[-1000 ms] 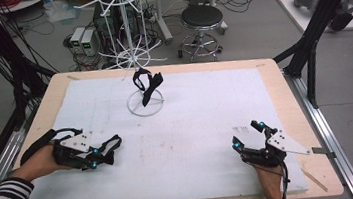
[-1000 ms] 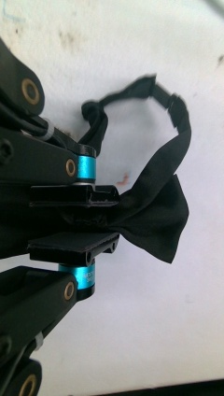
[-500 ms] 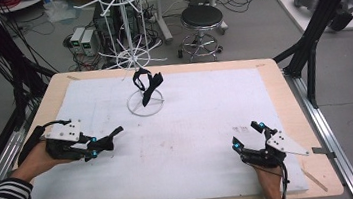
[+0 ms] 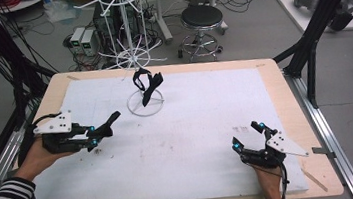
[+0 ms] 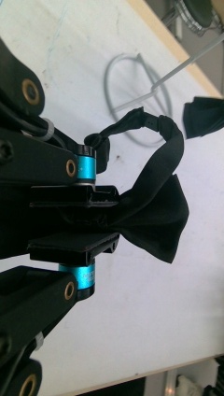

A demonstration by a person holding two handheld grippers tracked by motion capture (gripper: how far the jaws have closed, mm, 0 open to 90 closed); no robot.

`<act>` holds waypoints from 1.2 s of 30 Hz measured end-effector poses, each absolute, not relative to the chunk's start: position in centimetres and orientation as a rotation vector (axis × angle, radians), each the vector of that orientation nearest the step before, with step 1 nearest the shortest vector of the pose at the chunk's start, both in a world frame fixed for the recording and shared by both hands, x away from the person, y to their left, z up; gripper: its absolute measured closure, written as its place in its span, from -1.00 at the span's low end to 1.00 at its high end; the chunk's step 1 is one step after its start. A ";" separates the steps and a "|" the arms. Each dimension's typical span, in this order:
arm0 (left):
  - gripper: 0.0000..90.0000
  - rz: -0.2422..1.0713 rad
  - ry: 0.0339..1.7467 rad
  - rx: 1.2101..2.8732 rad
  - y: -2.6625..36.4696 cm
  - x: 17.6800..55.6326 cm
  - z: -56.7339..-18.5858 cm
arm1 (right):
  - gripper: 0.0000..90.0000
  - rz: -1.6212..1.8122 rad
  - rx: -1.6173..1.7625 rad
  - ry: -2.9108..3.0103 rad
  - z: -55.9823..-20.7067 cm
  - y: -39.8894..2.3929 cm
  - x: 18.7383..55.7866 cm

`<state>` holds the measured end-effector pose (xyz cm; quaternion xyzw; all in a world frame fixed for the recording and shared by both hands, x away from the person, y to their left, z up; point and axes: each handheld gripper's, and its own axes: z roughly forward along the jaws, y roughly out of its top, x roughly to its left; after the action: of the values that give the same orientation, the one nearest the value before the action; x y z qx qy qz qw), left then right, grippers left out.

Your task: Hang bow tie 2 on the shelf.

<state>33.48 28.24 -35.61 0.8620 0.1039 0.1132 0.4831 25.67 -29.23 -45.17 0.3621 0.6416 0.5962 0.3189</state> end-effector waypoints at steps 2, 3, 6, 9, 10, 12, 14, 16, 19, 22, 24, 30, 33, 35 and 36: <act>0.70 0.295 0.259 2.076 28.2 33.5 -35.4 | -0.74 1.569 0.952 1.685 -45.2 -29.2 25.7; 0.70 0.295 0.261 2.063 28.2 33.6 -35.3 | -0.74 1.569 0.952 1.684 -45.2 -29.2 25.7; 0.69 0.285 0.279 2.024 28.1 33.7 -35.2 | -0.74 1.567 0.953 1.681 -45.2 -29.2 25.7; 0.70 0.296 0.284 2.013 28.0 33.8 -35.1 | -0.74 1.563 0.938 1.675 -45.2 -29.3 25.7; 0.70 0.293 0.287 2.005 27.9 33.8 -35.1 | -0.74 1.563 0.938 1.674 -45.2 -29.3 25.7; 0.70 0.301 0.288 2.001 28.0 33.9 -35.0 | -0.74 1.563 0.939 1.675 -45.2 -29.3 25.7; 0.70 0.307 0.298 1.982 28.0 33.9 -34.9 | -0.74 1.563 0.939 1.675 -45.2 -29.3 25.8; 0.70 0.318 0.313 1.953 28.1 33.9 -34.8 | -0.74 1.563 0.939 1.673 -45.2 -29.3 25.8; 0.70 0.340 0.334 1.901 28.3 33.9 -34.4 | -0.74 1.560 0.936 1.671 -45.2 -29.3 25.8; 0.70 0.357 0.353 1.857 28.4 34.0 -34.1 | -0.74 1.564 0.946 1.675 -45.2 -29.2 25.7; 0.70 0.363 0.364 1.834 28.4 34.0 -33.9 | -0.74 1.558 0.938 1.668 -45.2 -29.3 25.7; 0.70 0.387 0.362 1.830 28.0 34.2 -33.2 | -0.74 1.562 0.941 1.670 -45.2 -29.3 25.7; 0.70 0.394 0.365 1.820 27.8 34.3 -33.0 | -0.74 1.560 0.943 1.671 -45.2 -29.3 25.6; 0.70 0.401 0.367 1.815 27.8 34.4 -32.9 | -0.74 1.560 0.945 1.672 -45.2 -29.2 25.6; 0.70 0.401 0.370 1.811 27.8 34.5 -32.9 | -0.74 1.559 0.942 1.669 -45.2 -29.2 25.6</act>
<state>34.47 27.80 -32.87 0.7763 0.1587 0.1720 0.5853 25.64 -29.23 -45.21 0.3600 0.6379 0.5959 0.3293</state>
